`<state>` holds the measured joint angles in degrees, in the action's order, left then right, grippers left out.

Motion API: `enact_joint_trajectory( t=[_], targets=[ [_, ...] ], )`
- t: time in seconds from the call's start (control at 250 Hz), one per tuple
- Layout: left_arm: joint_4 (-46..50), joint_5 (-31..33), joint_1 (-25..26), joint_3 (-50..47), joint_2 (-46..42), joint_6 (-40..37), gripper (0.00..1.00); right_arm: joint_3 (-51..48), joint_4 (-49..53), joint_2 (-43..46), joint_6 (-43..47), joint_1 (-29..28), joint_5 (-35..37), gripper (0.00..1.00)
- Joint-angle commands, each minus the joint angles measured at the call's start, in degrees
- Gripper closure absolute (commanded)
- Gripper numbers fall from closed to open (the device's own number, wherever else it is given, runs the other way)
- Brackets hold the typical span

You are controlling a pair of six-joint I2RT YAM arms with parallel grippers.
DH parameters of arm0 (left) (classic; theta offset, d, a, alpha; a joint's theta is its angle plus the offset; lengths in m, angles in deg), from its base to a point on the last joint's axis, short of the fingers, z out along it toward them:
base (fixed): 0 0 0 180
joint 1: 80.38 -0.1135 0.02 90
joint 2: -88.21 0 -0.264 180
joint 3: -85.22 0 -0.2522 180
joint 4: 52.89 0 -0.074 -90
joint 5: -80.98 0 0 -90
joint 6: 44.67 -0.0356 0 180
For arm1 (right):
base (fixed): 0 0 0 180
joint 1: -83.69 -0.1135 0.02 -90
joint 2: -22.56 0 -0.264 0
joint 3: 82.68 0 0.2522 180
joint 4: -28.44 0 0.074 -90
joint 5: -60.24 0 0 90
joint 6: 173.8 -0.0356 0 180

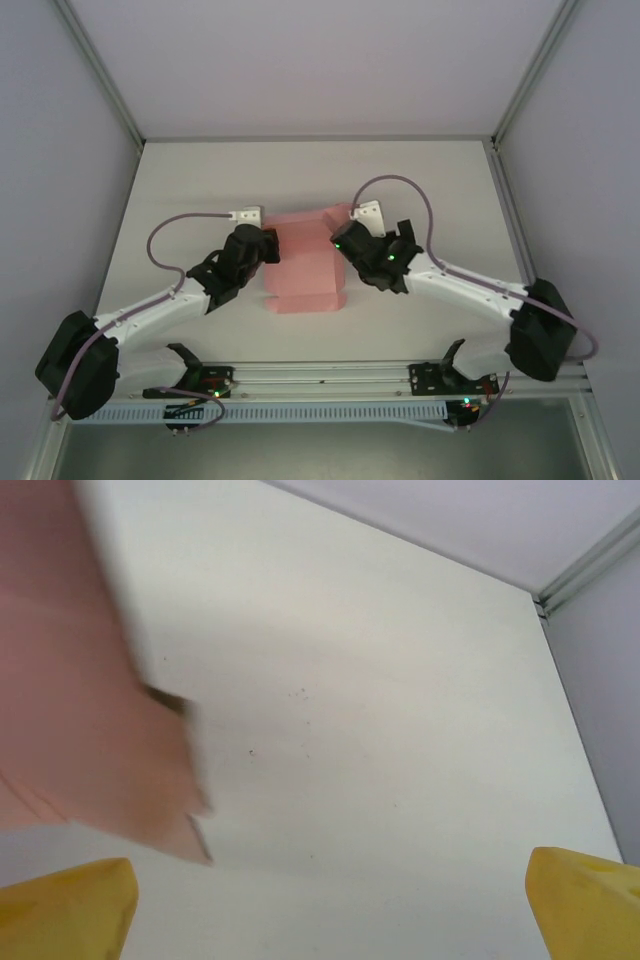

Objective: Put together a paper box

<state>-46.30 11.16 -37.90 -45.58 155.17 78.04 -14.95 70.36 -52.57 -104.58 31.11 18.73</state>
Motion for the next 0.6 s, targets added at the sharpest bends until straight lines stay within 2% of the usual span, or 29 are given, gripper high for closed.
enact_joint_trajectory(
  t=[0.0, 0.132, 0.256, 0.351, 0.471, 0.595],
  targets=[
    [-0.61, 1.01, -0.06, -0.37, -1.91, 1.22, 1.00, -4.66, -2.74, 7.69, -1.74, 1.31, -4.76, 0.00],
    [-1.17, -1.58, -0.23, -0.57, -2.86, -0.30, 1.00, -11.54, -12.62, 19.87, 3.86, 6.00, -19.63, 0.00],
    [-1.24, -3.75, -0.34, -0.91, -4.42, -1.59, 1.00, -16.05, -17.80, 30.44, 6.83, 17.33, -36.12, 0.00],
    [-1.77, -4.97, -0.32, -1.46, -5.45, -2.11, 1.00, -16.71, -19.36, 35.00, 10.03, 26.08, -47.43, 0.00],
    [-1.87, -6.03, -0.44, -1.24, -5.25, -2.62, 1.00, -13.96, -17.56, 33.05, 14.18, 32.73, -55.98, 0.00],
    [-2.45, -8.14, -0.35, -1.08, -4.91, -3.61, 1.00, -7.60, -11.88, 23.69, 17.99, 34.29, -61.35, 0.01]
  ],
)
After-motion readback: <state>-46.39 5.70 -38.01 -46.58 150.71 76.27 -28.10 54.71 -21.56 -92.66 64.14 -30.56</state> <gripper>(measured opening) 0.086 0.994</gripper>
